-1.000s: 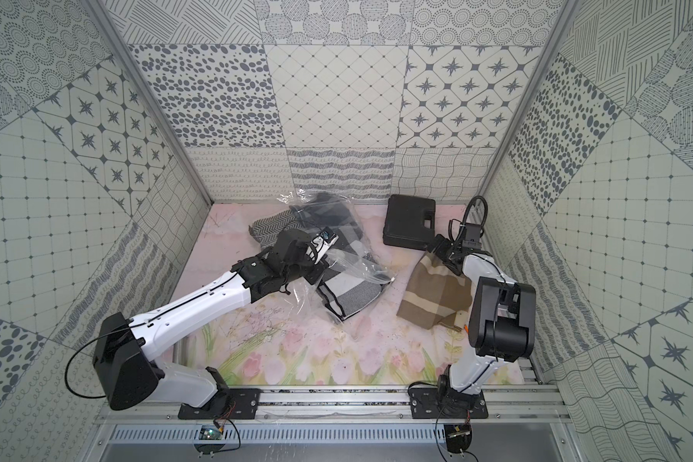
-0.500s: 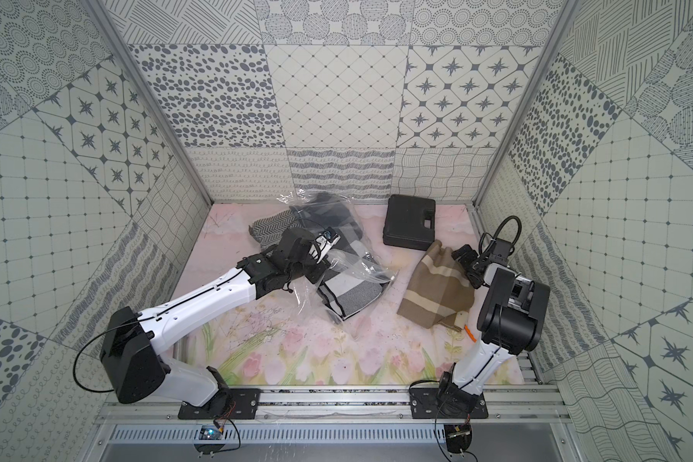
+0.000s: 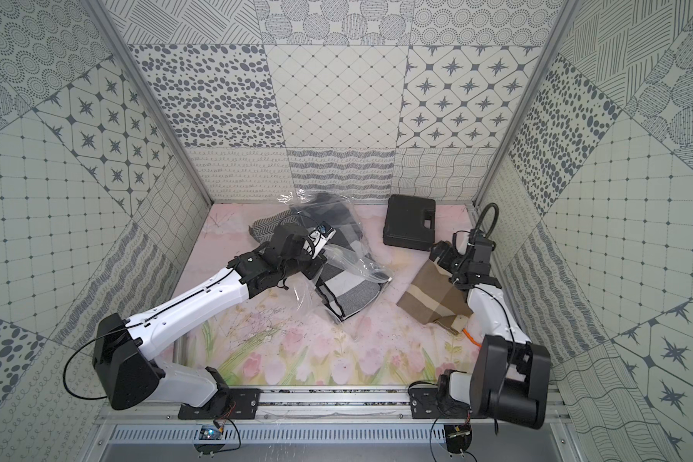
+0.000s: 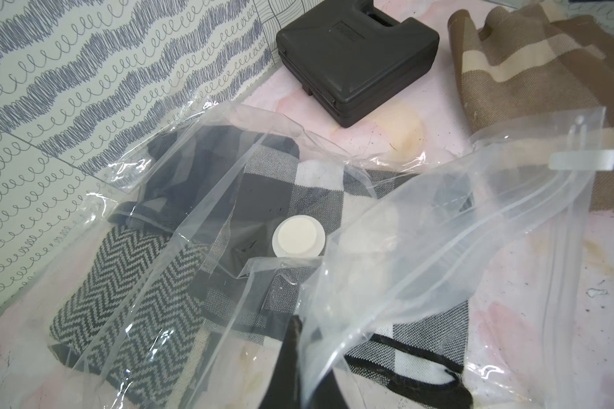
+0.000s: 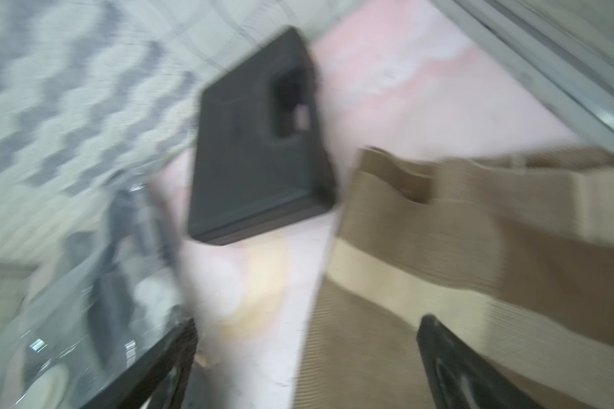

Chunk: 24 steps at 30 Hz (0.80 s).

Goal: Take the blanket out of the vacuum bag
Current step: Take out the blanket from the vacuum bag.

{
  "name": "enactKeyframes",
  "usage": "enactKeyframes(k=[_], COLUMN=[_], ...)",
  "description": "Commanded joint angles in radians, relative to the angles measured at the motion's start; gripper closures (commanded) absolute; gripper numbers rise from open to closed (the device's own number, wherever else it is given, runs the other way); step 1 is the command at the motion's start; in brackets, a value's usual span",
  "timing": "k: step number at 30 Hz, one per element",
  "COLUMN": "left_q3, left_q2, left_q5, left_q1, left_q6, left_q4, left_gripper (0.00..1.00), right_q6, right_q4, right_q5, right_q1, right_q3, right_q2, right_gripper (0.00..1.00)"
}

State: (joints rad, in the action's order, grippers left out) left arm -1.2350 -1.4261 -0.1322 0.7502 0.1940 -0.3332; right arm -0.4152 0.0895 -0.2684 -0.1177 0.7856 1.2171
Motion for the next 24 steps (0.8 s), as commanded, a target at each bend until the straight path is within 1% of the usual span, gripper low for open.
enactKeyframes(k=[1, 2, 4, 5, 7, 10, 11, 13, 14, 17, 18, 20, 22, 24], left_q3=[-0.024, -0.012, 0.012, 0.02, 0.03, 0.071, 0.101, 0.173, 0.21, 0.279, 0.286, 0.299, 0.301, 0.299], left_q2=[0.021, 0.032, 0.06, 0.066, 0.067, 0.068, 0.075, 0.09, 0.093, 0.091, 0.089, 0.093, 0.097, 0.101], left_q5=[0.077, 0.077, 0.062, 0.058, 0.058, 0.075, 0.069, 0.041, 0.025, 0.008, 0.005, 0.005, 0.002, -0.002], left_q1=[-0.014, -0.014, -0.014, -0.014, -0.014, -0.014, -0.013, -0.011, -0.01, -0.011, -0.009, -0.005, 0.0, 0.004], left_q6=[-0.01, -0.012, -0.015, -0.016, -0.021, -0.041, -0.046, -0.048, -0.048, -0.047, -0.05, -0.058, -0.062, -0.062], left_q4=[0.023, 0.043, 0.081, 0.088, 0.085, 0.105, 0.131, 0.19, 0.223, 0.271, 0.277, 0.295, 0.297, 0.293], left_gripper=[1.0, 1.0, 1.0, 1.0, 1.0, 1.0, 1.0, 1.0, 1.0, 1.0, 1.0, 1.0, 1.0, 1.0], right_q6=[-0.026, -0.073, -0.161, -0.193, -0.288, -0.446, -0.476, -0.484, -0.491, -0.542, -0.555, -0.584, -0.597, -0.604], right_q4=[-0.072, -0.053, -0.005, 0.015, 0.067, 0.038, 0.057, 0.103, 0.116, 0.099, 0.074, 0.023, -0.054, -0.138], right_q5=[-0.049, -0.096, -0.134, -0.118, -0.048, 0.022, 0.085, 0.212, 0.245, 0.263, 0.276, 0.341, 0.384, 0.405], right_q1=[0.059, 0.071, 0.133, 0.175, 0.278, 0.431, 0.492, 0.615, 0.664, 0.753, 0.788, 0.887, 0.955, 0.994], right_q3=[0.024, 0.034, 0.035, 0.029, -0.004, -0.101, -0.117, -0.121, -0.119, -0.133, -0.148, -0.185, -0.218, -0.24], right_q2=[-0.098, -0.113, -0.157, -0.188, -0.247, -0.325, -0.35, -0.393, -0.408, -0.405, -0.398, -0.374, -0.331, -0.285], right_gripper=[0.0, 0.0, 0.0, 0.0, 0.0, 0.01, 0.0, 0.0, 0.0, 0.0, 0.0, 0.0, 0.0, 0.0])
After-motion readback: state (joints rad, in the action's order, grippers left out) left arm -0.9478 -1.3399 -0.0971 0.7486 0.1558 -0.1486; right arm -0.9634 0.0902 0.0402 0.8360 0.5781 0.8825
